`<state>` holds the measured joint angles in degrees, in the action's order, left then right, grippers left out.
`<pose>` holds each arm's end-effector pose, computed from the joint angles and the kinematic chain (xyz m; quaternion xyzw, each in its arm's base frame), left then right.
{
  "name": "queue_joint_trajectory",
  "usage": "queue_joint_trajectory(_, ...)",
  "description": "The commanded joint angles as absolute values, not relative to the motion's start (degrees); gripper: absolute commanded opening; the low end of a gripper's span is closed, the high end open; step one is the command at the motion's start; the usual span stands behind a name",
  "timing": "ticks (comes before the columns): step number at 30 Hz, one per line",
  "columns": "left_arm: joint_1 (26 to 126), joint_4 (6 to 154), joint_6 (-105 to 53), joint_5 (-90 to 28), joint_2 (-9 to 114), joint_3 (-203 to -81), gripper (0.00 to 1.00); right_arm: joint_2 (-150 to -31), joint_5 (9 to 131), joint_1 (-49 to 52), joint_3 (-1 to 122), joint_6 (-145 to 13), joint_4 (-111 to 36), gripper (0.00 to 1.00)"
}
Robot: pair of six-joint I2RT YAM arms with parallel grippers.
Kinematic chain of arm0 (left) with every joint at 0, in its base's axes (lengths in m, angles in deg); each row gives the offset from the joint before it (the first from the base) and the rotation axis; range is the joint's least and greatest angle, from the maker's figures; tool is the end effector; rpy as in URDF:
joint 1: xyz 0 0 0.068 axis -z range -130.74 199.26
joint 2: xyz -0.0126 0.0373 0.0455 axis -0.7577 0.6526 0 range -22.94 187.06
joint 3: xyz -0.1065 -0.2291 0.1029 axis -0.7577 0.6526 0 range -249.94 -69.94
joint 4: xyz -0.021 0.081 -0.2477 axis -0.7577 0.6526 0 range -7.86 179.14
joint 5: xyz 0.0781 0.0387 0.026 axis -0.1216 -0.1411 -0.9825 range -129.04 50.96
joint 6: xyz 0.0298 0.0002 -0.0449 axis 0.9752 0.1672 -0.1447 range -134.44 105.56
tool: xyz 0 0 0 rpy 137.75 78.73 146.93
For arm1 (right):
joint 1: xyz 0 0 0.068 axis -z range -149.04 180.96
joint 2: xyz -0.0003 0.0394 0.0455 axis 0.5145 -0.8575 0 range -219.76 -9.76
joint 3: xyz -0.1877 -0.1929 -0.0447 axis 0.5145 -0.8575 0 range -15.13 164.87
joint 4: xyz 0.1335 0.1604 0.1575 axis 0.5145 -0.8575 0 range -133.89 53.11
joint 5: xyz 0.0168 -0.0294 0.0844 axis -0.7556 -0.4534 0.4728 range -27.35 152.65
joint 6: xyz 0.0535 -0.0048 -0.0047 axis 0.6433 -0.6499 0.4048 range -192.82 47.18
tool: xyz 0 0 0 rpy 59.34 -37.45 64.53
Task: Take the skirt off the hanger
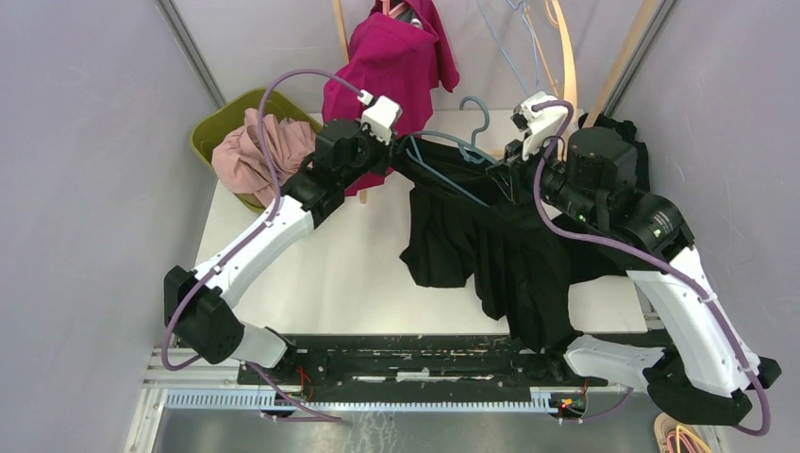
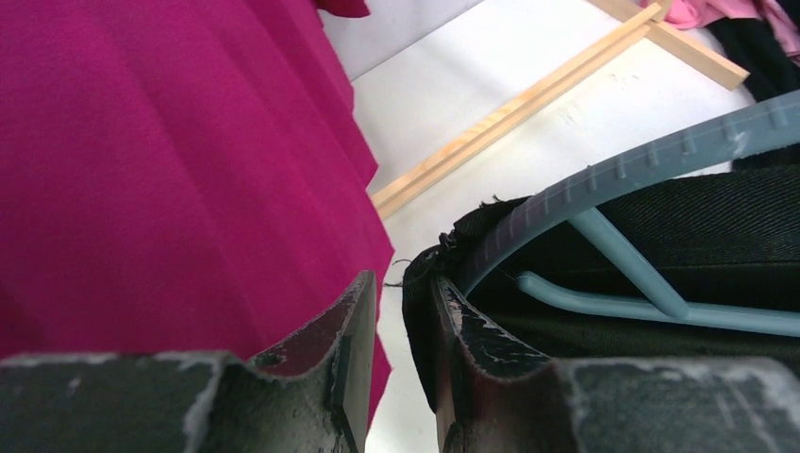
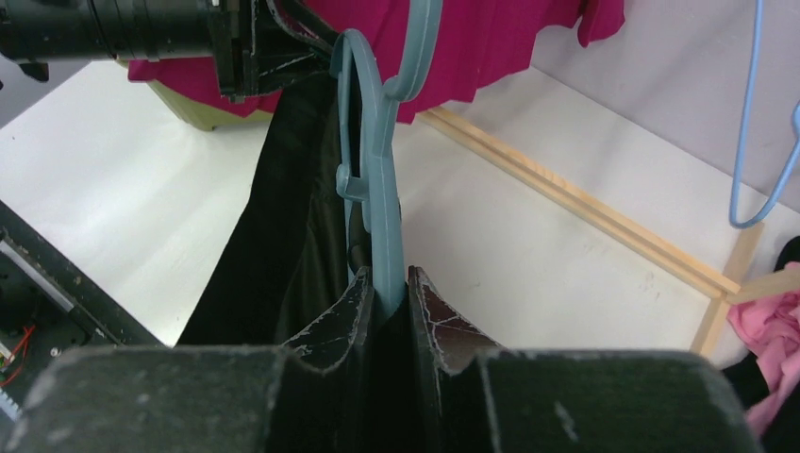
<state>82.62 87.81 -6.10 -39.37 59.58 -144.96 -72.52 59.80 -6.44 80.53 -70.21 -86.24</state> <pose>0.2867 -0.1886 0.3779 0.2771 0.7328 -0.1323 0.6072 0.1420 0.1065 0.5007 -0.2252 0.7686 0.1861 0.5692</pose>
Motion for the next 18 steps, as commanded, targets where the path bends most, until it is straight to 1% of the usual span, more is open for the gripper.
queue_joint_trajectory(1, 80.5, 92.7, -8.1, -43.9, 57.1, -144.5, 0.33, -72.5, 56.1, -6.2, 81.7, -68.9, -66.9, 0.01)
queue_joint_trajectory(10, 80.7, 96.8, -6.9, -44.7, 53.6, -144.9, 0.34, -73.8, 54.3, -6.3, 82.9, -72.4, -64.0, 0.01)
queue_joint_trajectory(12, 80.6, 97.3, -6.8, -44.7, 53.3, -145.6, 0.38, -73.8, 54.5, -6.2, 83.0, -72.2, -64.3, 0.01)
queue_joint_trajectory(13, 80.7, 97.5, -6.8, -44.6, 53.3, -146.0, 0.43, -73.7, 54.7, -6.2, 82.9, -72.1, -64.2, 0.01)
queue_joint_trajectory(14, 80.7, 97.7, -6.8, -44.3, 53.3, -146.5, 0.52, -73.6, 54.9, -6.2, 82.8, -71.9, -64.3, 0.01)
queue_joint_trajectory(15, 80.7, 98.0, -6.8, -44.1, 53.4, -147.1, 0.67, -73.6, 55.1, -6.2, 82.7, -71.7, -64.3, 0.01)
queue_joint_trajectory(16, 80.7, 98.2, -7.0, -43.9, 53.4, -147.6, 0.79, -73.5, 55.3, -6.2, 82.5, -71.6, -64.3, 0.01)
queue_joint_trajectory(17, 80.7, 98.3, -7.1, -43.8, 53.4, -148.2, 0.87, -73.6, 55.6, -6.2, 82.5, -71.4, -64.4, 0.01)
queue_joint_trajectory(18, 80.8, 98.5, -7.2, -43.5, 53.3, -148.8, 0.93, -73.5, 55.6, -6.2, 82.4, -71.3, -64.5, 0.01)
